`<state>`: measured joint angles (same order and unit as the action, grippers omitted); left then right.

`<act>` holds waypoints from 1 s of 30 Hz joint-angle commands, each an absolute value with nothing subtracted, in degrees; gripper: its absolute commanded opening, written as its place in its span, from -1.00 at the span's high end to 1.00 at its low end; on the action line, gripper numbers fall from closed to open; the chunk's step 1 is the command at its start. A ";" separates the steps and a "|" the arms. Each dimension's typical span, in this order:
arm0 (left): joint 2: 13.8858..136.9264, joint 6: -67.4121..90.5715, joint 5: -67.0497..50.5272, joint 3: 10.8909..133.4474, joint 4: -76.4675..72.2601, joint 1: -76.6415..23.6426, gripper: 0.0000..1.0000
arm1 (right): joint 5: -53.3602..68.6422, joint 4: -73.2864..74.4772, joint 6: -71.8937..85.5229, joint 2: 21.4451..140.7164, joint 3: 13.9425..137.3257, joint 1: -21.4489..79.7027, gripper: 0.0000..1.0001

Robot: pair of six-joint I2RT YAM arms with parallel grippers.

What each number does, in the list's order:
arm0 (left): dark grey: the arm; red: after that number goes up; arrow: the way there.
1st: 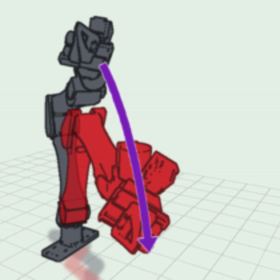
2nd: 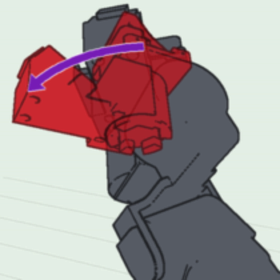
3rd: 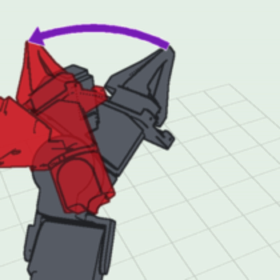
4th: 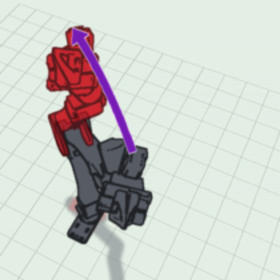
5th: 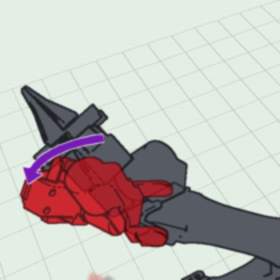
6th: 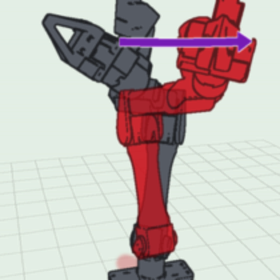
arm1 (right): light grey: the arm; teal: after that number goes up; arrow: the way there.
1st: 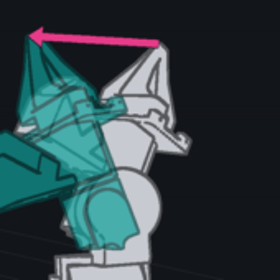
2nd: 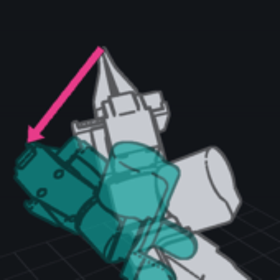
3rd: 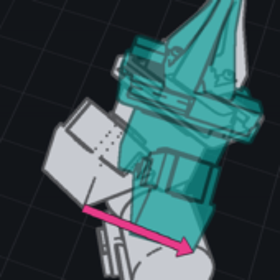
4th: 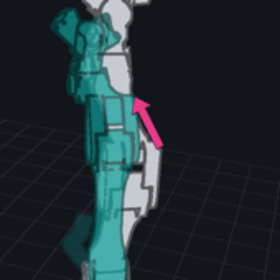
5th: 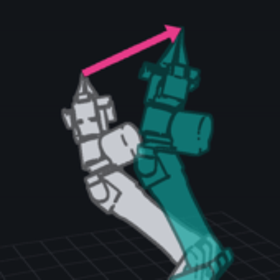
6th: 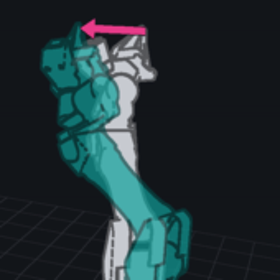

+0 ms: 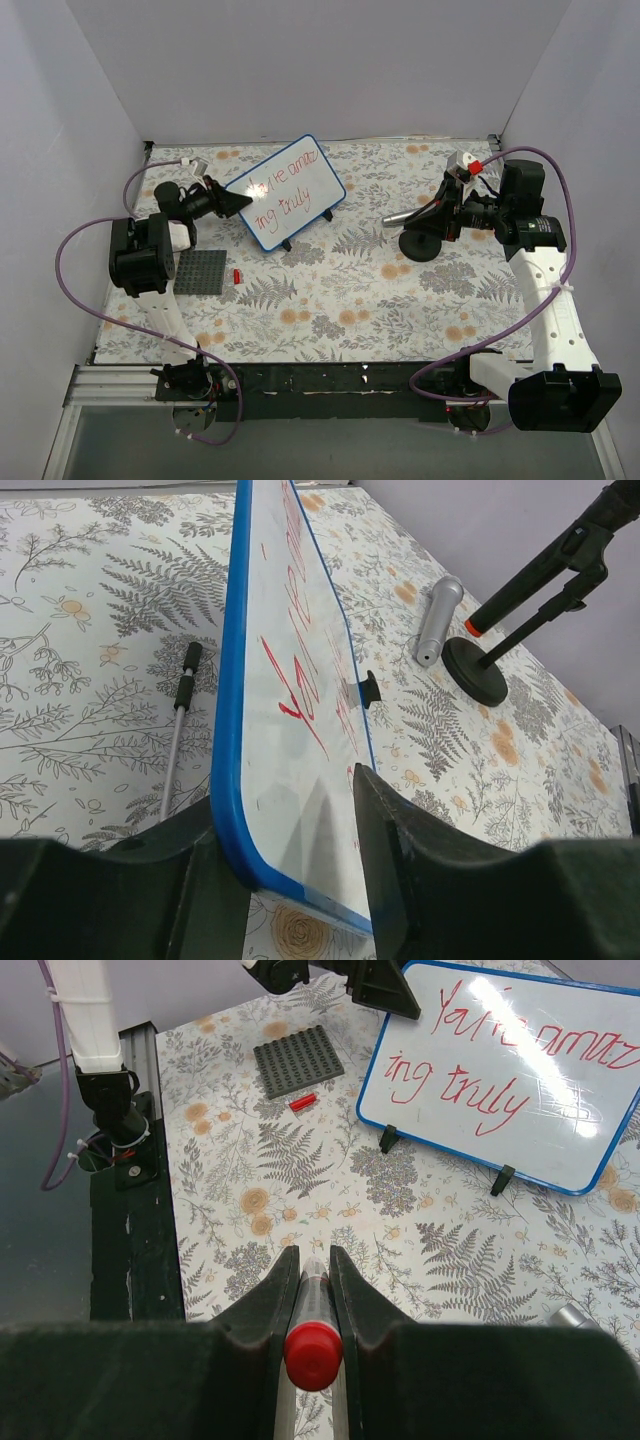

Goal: Write a sentence on the whiteboard
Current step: Put down the whiteboard on the whiteboard stand, then pick up the pen cap from the center of the board.

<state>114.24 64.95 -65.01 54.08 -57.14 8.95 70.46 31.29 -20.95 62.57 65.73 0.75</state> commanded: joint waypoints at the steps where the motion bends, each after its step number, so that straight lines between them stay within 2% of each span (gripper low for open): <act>1: 113.20 63.72 -64.16 53.53 -58.88 9.49 0.16 | 70.58 30.06 -20.48 61.61 65.30 0.62 0.97; 2: 113.12 63.81 -63.81 53.44 -58.89 9.58 0.06 | 70.49 30.06 -20.48 61.52 65.22 0.62 0.97; 5: 112.15 63.28 -62.93 52.47 -59.06 9.67 -0.07 | 70.49 30.06 -20.57 61.35 65.22 -0.88 0.97; 6: 111.54 62.85 -62.58 52.30 -58.89 9.75 -0.17 | 70.58 30.06 -20.57 61.35 65.30 -0.88 0.97; 8: 110.66 62.32 -61.18 51.68 -57.84 10.11 -0.25 | 70.49 29.97 -20.39 61.26 65.30 -0.88 0.97; 12: 107.24 62.05 -57.41 49.57 -56.08 11.42 -0.72 | 70.49 29.80 -20.39 60.73 64.95 -0.88 0.97; 14: 105.04 63.10 -56.96 48.18 -54.40 12.82 -0.78 | 70.58 29.53 -20.39 60.38 64.86 -0.88 0.97; 16: 103.54 64.77 -55.73 46.85 -54.58 13.88 -0.97 | 70.40 29.27 -20.39 59.86 64.60 -0.88 0.97; 20: 95.83 69.52 -52.48 41.67 -55.21 16.69 -0.96 | 70.40 29.00 -20.57 58.63 64.16 -0.88 0.97; 28: 79.74 66.09 -43.33 45.88 -12.99 17.05 -0.96 | 69.87 29.27 -20.92 54.94 63.90 -0.88 0.97; 30: 76.22 66.88 -42.28 45.70 -7.24 16.96 -0.96 | 69.78 29.18 -20.92 54.14 63.72 -0.88 0.97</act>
